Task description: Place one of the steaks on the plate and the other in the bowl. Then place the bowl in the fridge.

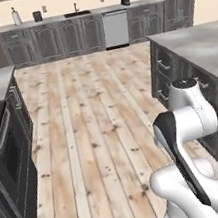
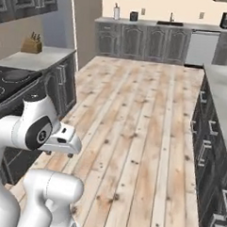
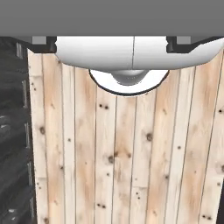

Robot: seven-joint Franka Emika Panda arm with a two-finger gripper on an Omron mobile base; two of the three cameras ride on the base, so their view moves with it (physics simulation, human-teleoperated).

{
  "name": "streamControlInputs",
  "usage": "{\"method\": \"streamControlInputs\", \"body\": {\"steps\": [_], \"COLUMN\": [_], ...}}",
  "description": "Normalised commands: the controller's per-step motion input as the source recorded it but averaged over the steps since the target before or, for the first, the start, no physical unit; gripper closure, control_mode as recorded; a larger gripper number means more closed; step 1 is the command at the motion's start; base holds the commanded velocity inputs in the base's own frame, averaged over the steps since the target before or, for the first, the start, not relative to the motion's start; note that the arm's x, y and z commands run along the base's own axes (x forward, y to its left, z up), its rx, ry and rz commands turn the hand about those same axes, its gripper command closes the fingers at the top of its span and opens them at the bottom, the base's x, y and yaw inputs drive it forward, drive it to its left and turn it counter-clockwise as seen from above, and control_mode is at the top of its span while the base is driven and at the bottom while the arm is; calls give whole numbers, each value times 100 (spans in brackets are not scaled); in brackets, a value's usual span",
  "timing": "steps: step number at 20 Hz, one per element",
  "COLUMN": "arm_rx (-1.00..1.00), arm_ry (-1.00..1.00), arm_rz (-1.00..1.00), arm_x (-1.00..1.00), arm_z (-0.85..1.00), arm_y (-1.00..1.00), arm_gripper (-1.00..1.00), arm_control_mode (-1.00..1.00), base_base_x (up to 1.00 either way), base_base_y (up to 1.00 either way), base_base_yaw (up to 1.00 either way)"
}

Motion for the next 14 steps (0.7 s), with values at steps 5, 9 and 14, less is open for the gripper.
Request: {"method": "streamControlInputs", "body": {"steps": [5,9,14], "arm_rx": [0,0,0], "arm_ry": [0,0,0], "arm_rz": [0,0,0], "arm_x": [0,0,0], "arm_z": [0,0,0], "arm_y": [0,0,0], "arm_gripper": [-100,-100,-100], "arm_control_mode": [100,100,100], "base_base_x": [31,3,23], "base_base_y": [28,5,0], "base_base_yaw": [86,98,96]}}
